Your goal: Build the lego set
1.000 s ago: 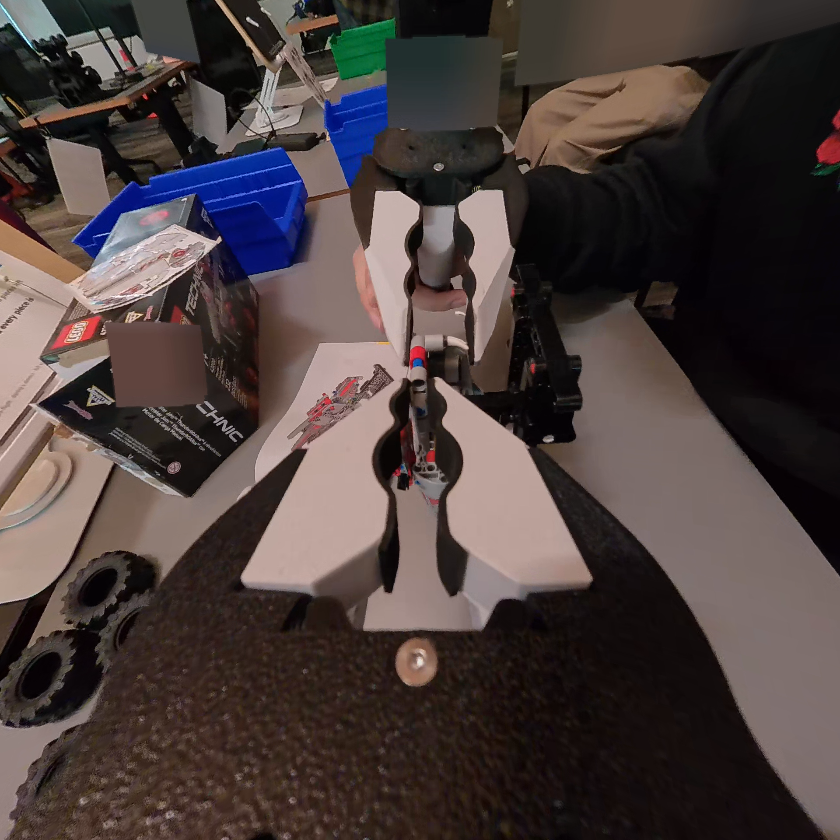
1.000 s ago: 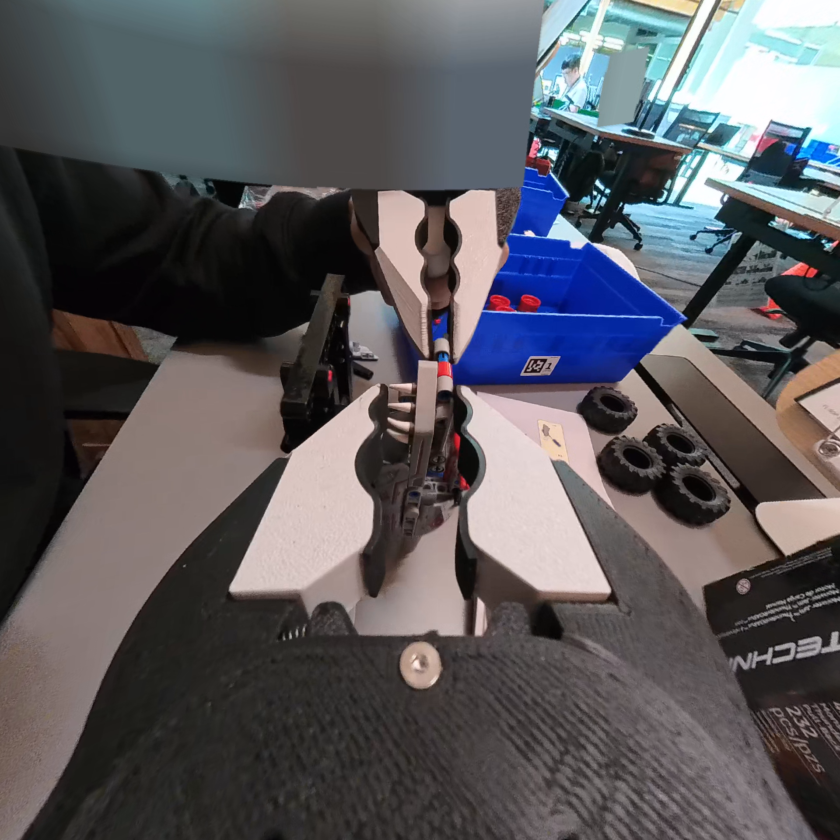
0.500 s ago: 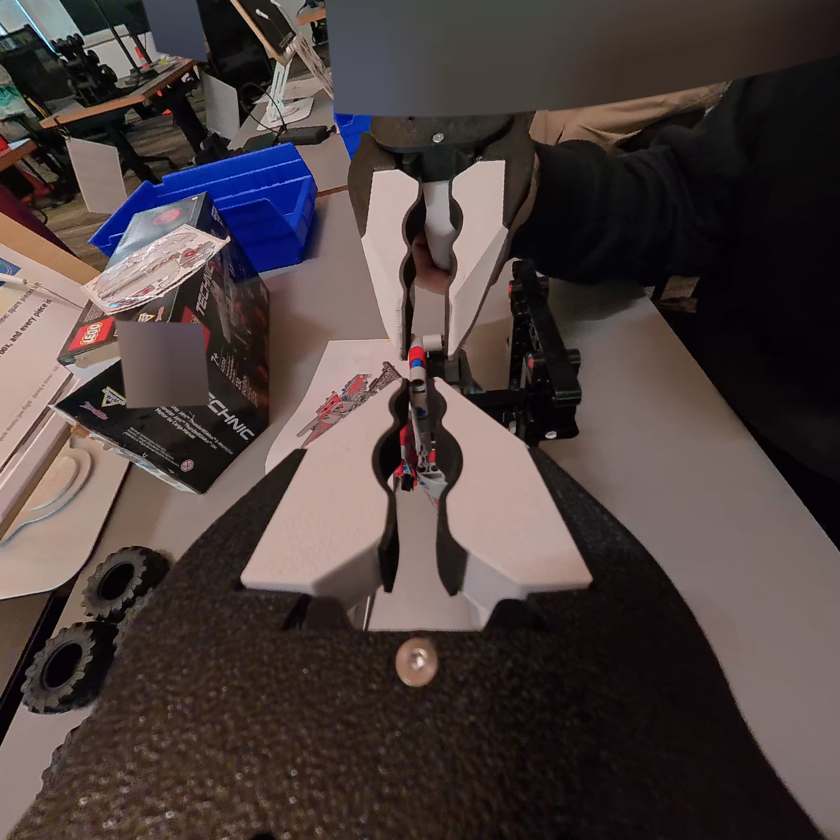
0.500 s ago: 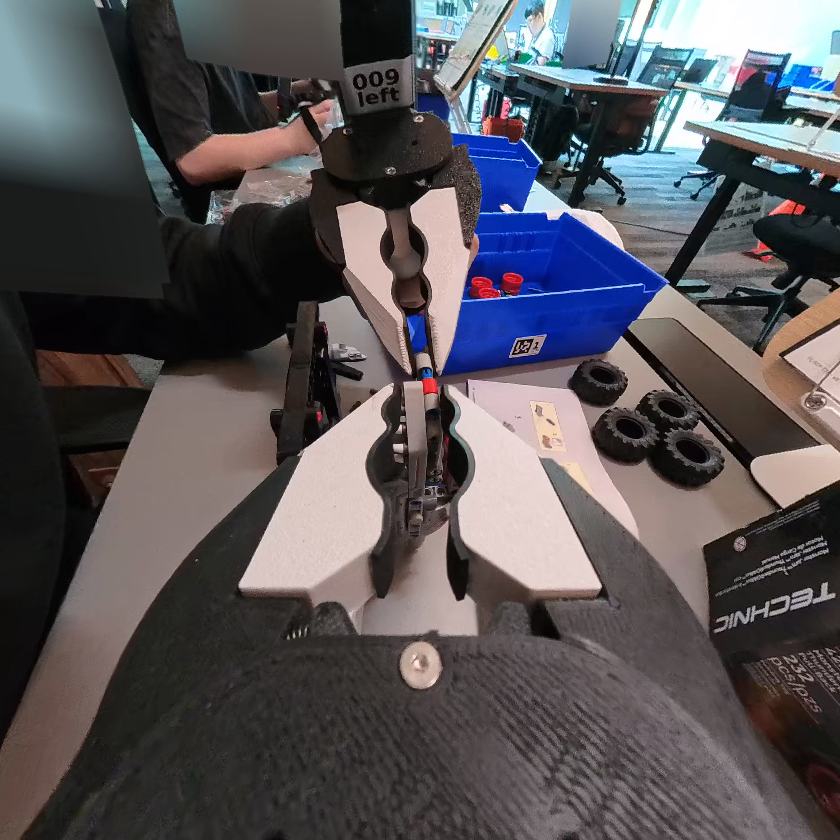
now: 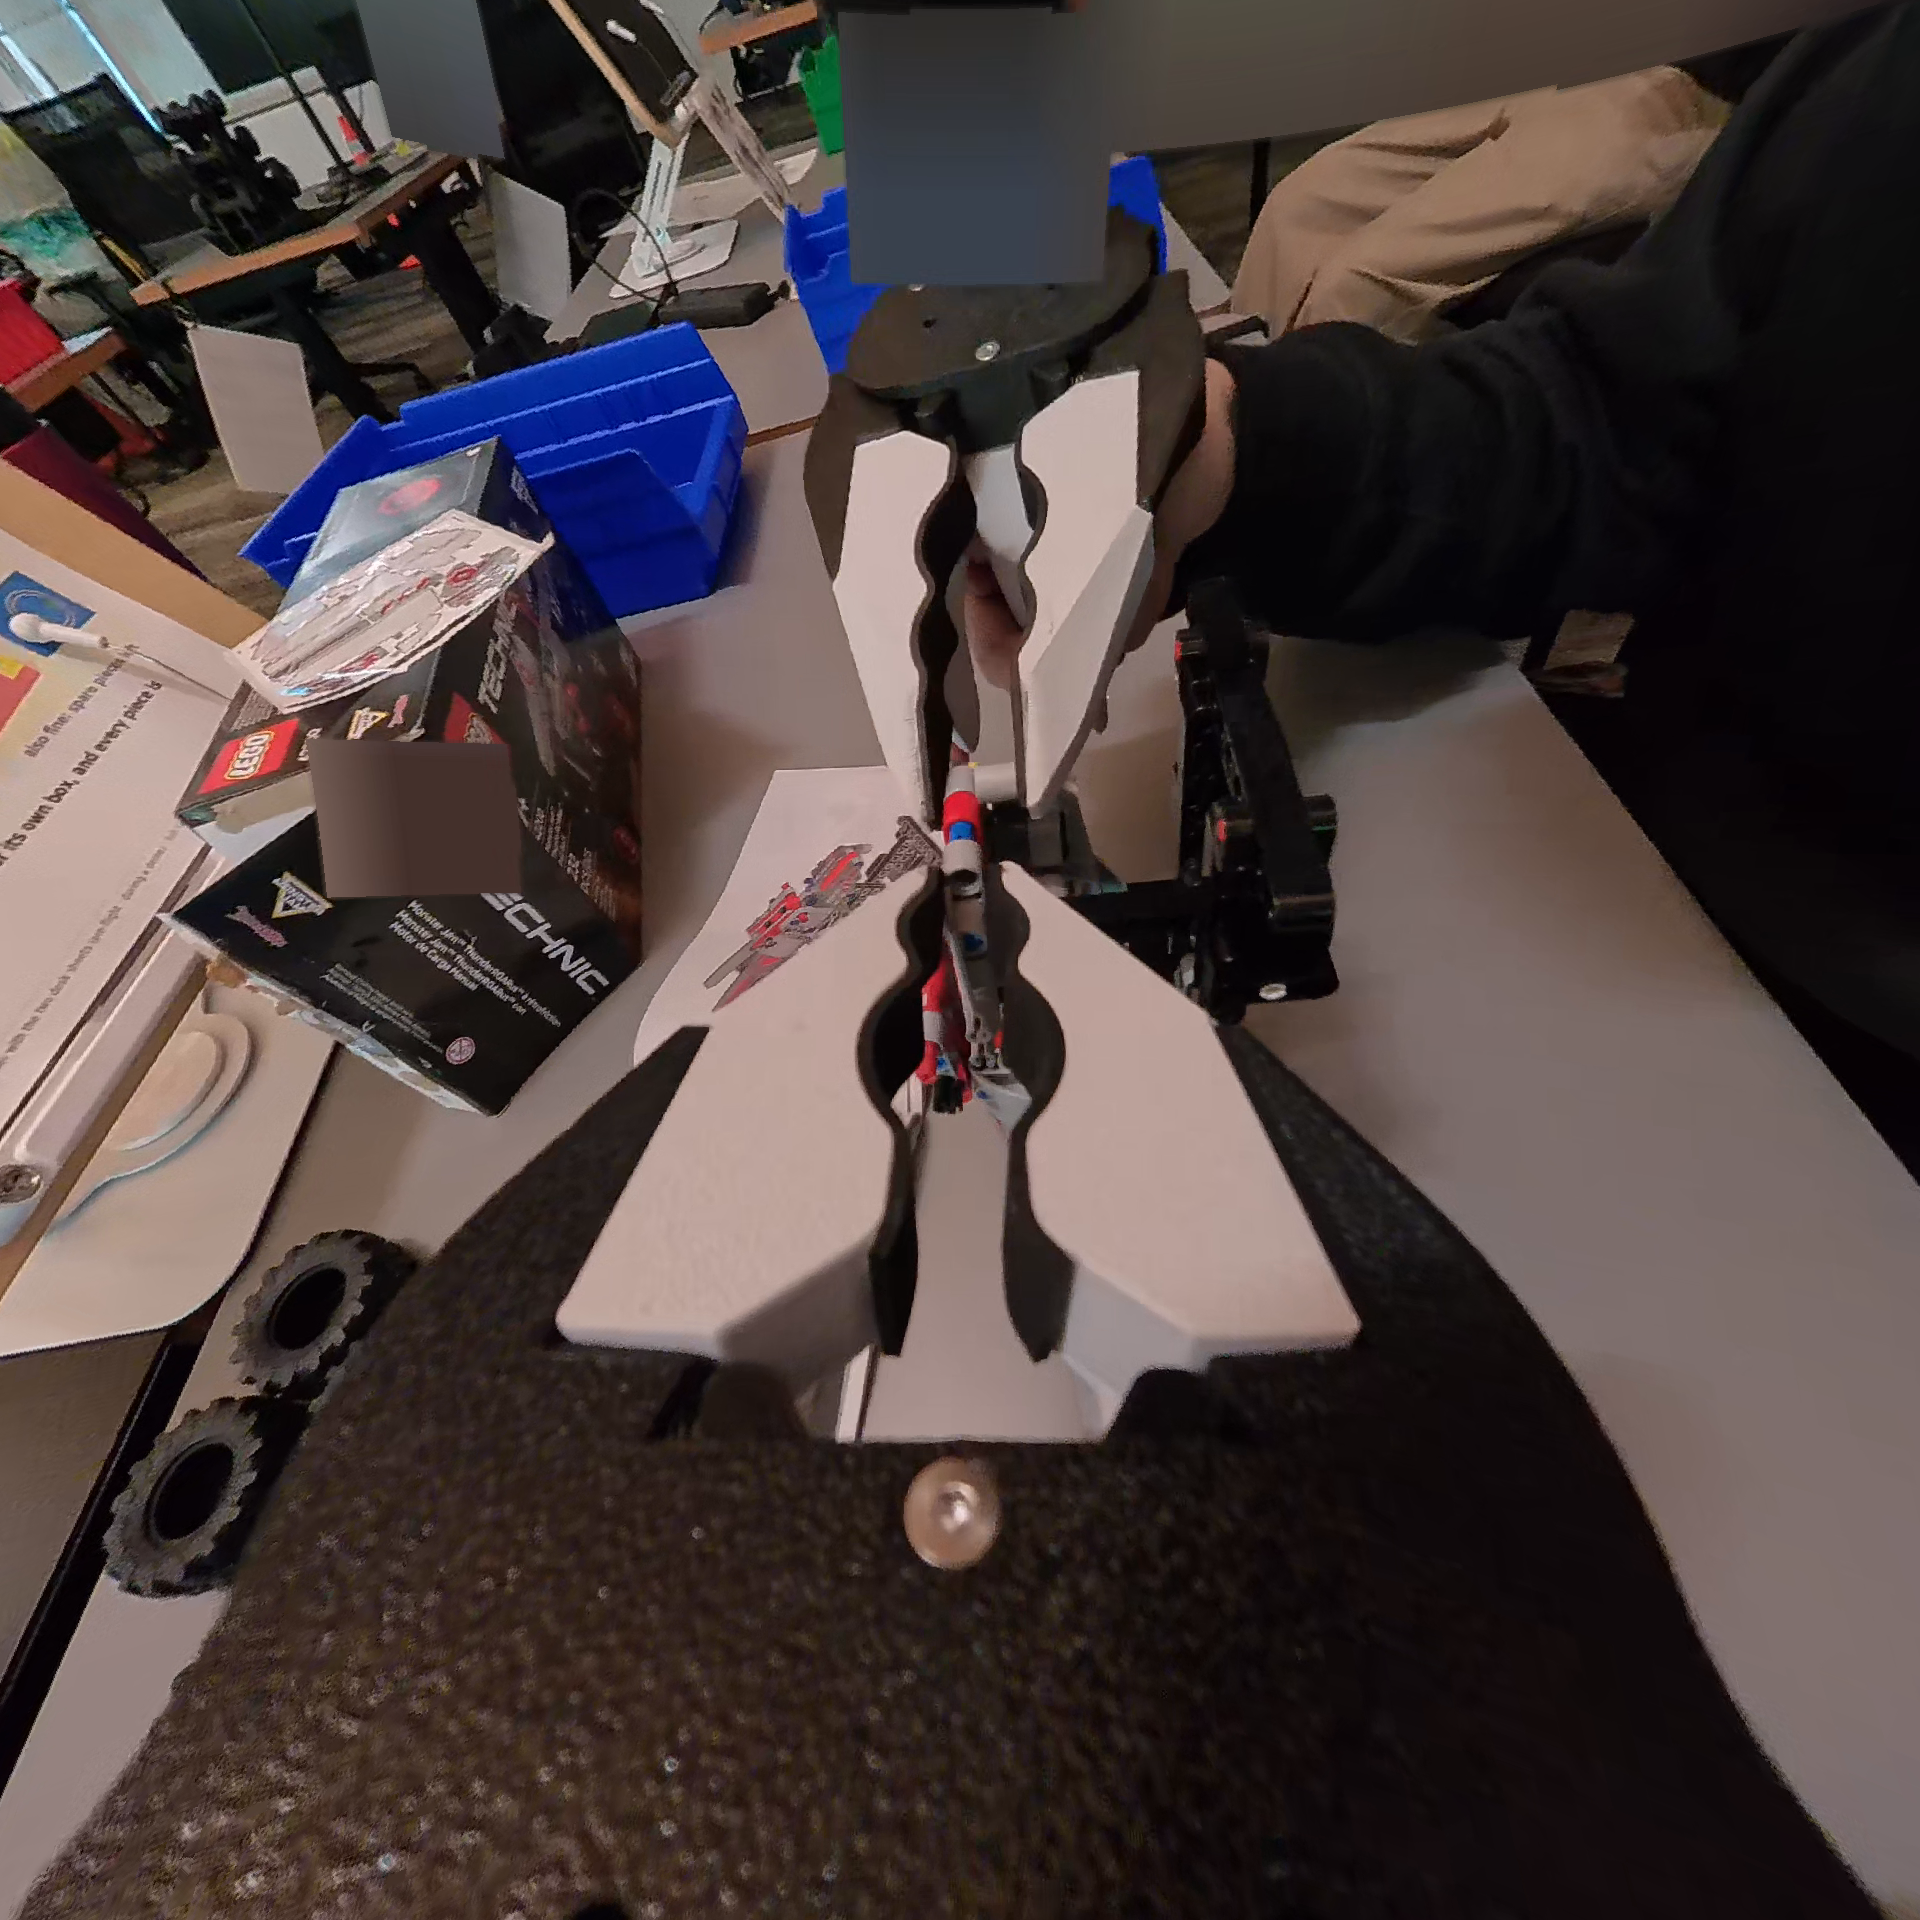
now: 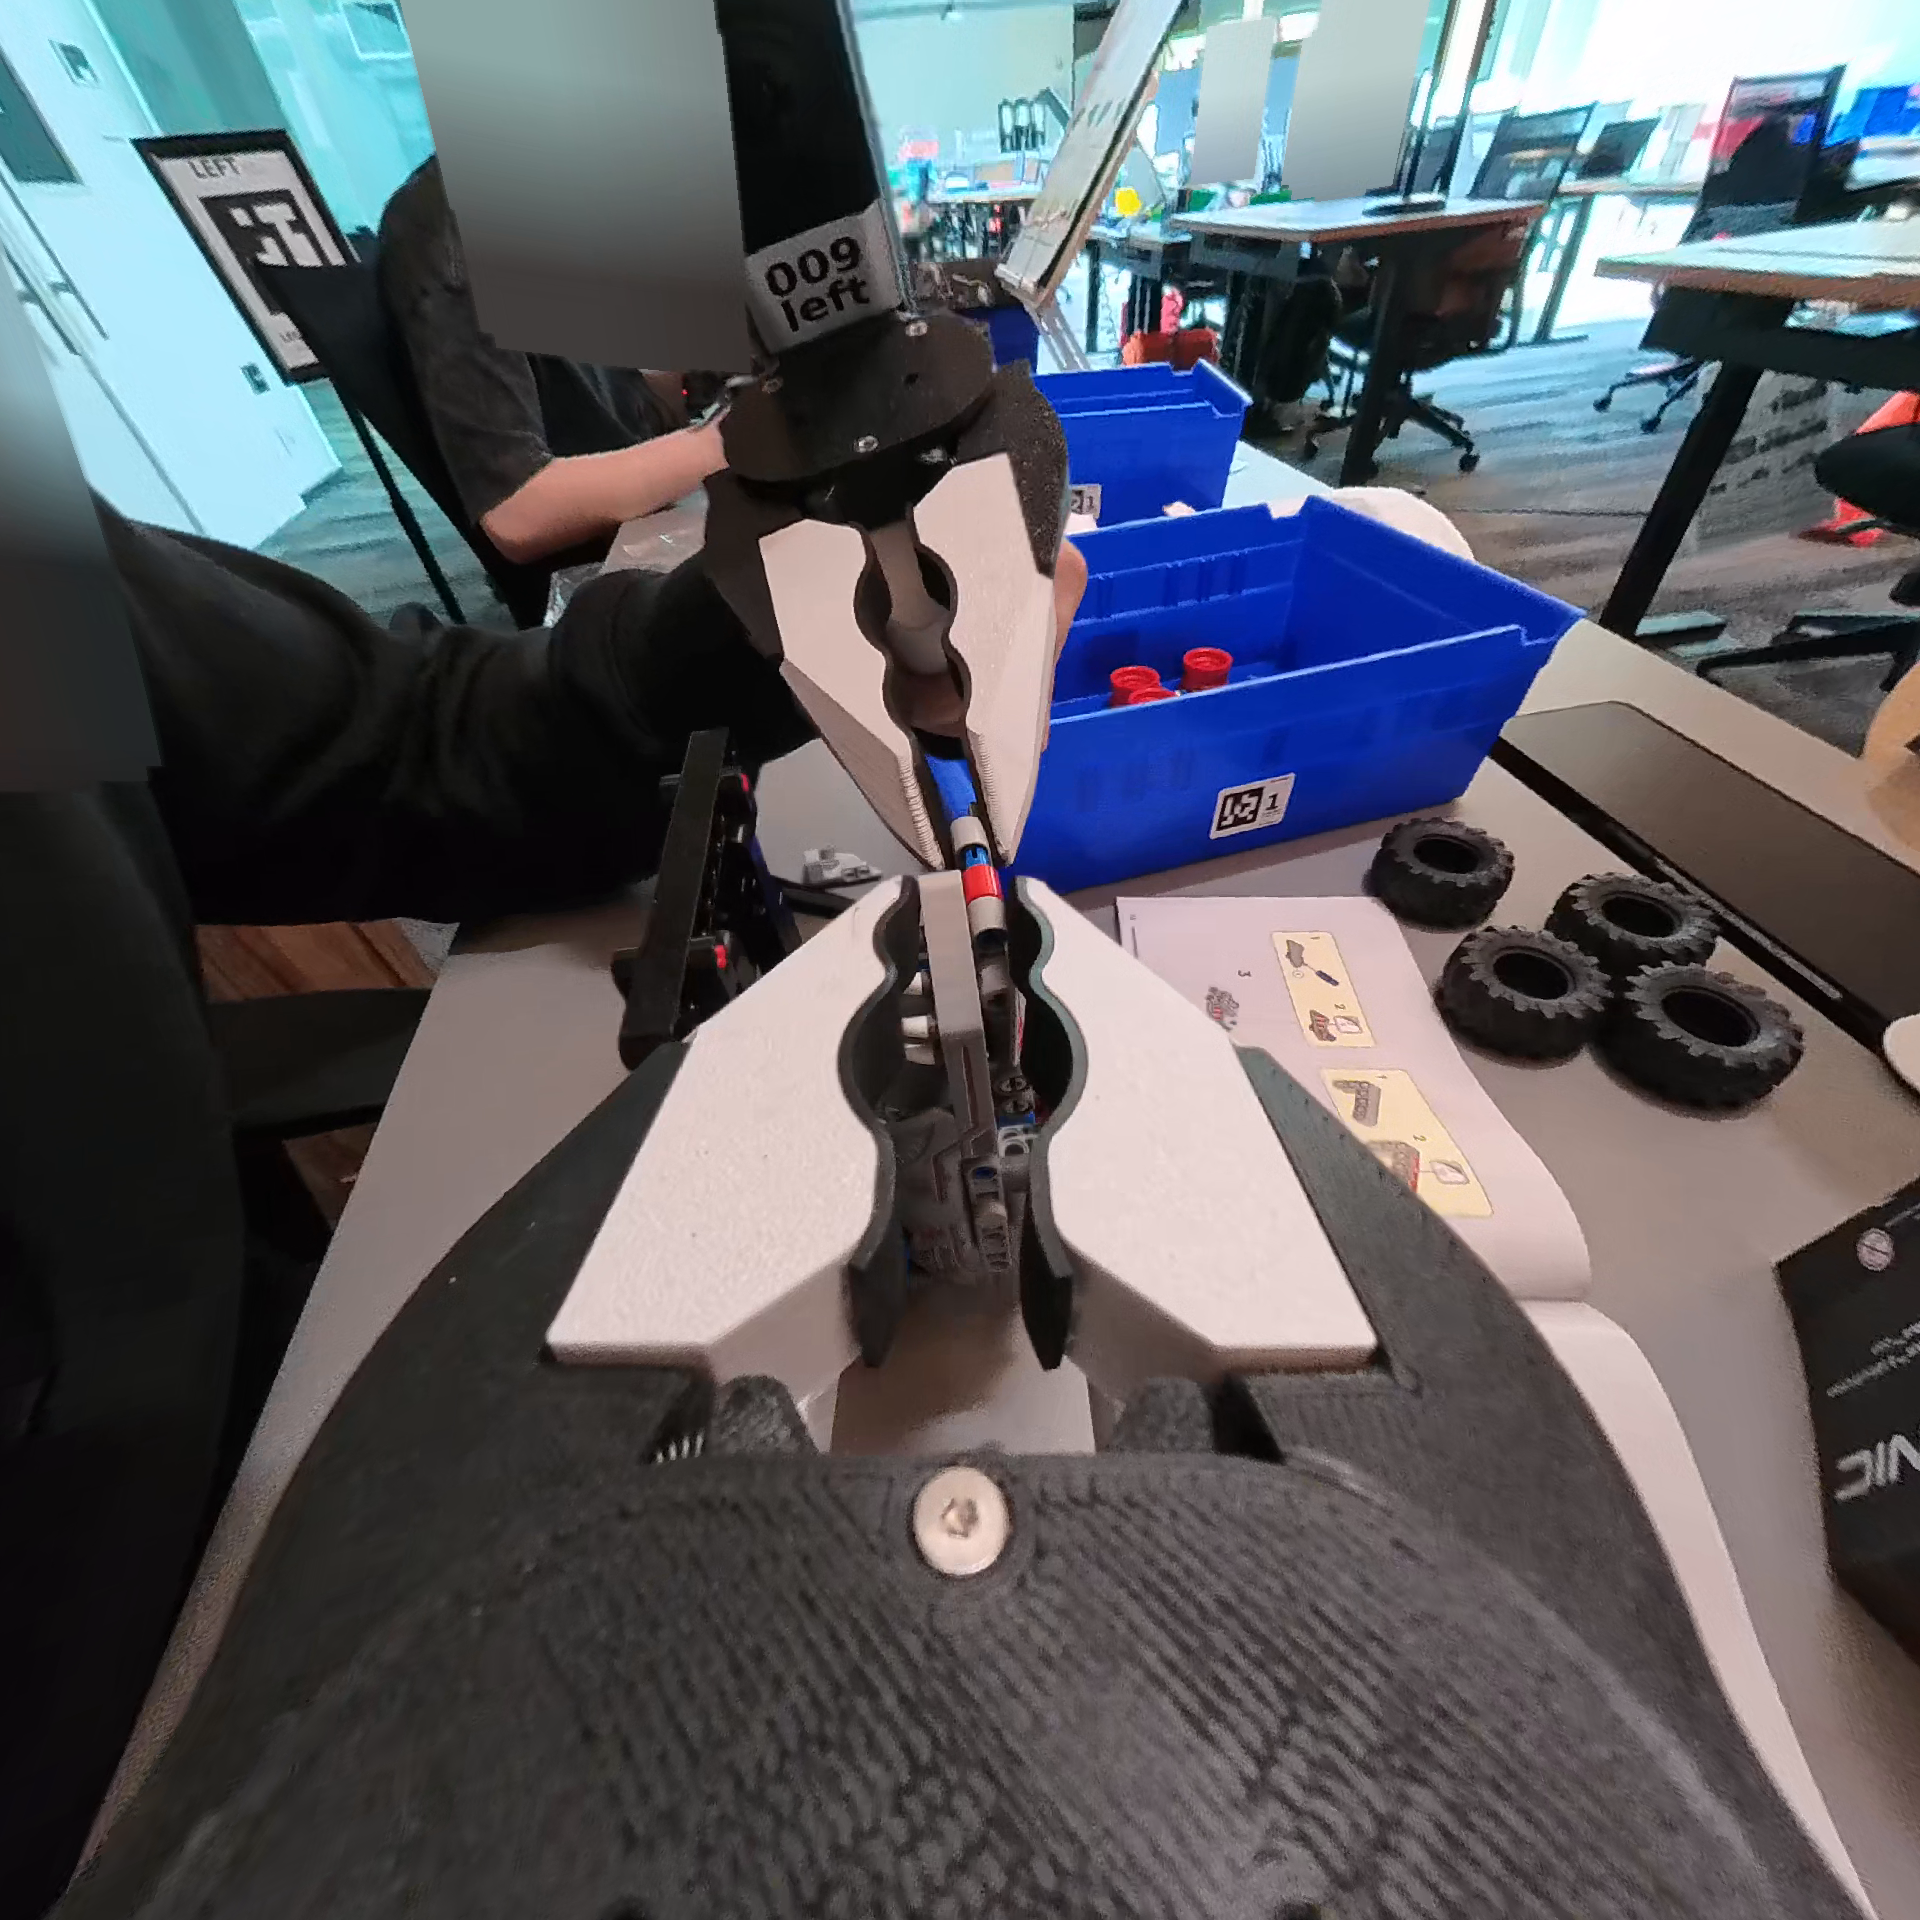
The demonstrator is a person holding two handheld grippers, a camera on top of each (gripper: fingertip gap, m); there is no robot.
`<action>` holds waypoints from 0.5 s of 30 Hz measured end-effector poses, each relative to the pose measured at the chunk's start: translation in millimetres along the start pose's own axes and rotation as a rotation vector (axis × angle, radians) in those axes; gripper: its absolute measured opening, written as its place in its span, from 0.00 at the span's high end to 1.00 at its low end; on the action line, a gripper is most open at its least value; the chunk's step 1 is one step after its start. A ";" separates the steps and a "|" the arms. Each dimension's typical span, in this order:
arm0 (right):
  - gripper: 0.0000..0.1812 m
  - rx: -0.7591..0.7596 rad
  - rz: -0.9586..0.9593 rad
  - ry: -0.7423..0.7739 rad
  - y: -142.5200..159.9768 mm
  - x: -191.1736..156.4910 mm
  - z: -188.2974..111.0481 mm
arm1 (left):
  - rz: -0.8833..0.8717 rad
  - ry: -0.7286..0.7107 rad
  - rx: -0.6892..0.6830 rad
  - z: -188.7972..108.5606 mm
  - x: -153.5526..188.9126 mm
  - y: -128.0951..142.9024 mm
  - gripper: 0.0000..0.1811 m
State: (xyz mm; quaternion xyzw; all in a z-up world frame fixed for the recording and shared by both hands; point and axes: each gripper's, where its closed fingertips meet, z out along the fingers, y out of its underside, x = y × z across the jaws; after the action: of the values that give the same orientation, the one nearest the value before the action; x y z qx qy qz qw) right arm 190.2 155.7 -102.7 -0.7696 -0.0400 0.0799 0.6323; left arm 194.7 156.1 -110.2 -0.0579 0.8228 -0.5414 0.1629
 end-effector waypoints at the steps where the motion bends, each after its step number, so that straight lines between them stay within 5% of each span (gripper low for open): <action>1: 0.92 0.003 0.001 -0.009 0.0 -0.9 0.4 | -0.004 0.006 0.002 -0.6 0.4 0.2 0.98; 10: 0.92 -0.045 -0.081 -0.006 1.6 -1.2 0.7 | -0.164 0.077 0.042 0.4 0.8 0.3 0.98; 15: 0.92 -0.043 -0.083 -0.026 1.2 -1.9 2.0 | -0.020 0.008 -0.026 -0.8 0.6 0.8 0.98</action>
State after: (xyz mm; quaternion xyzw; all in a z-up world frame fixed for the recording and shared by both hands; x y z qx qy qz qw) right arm 187.9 157.1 -104.1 -0.7795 -0.0819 0.0625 0.6179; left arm 194.0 157.0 -110.7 -0.0661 0.8299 -0.5324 0.1534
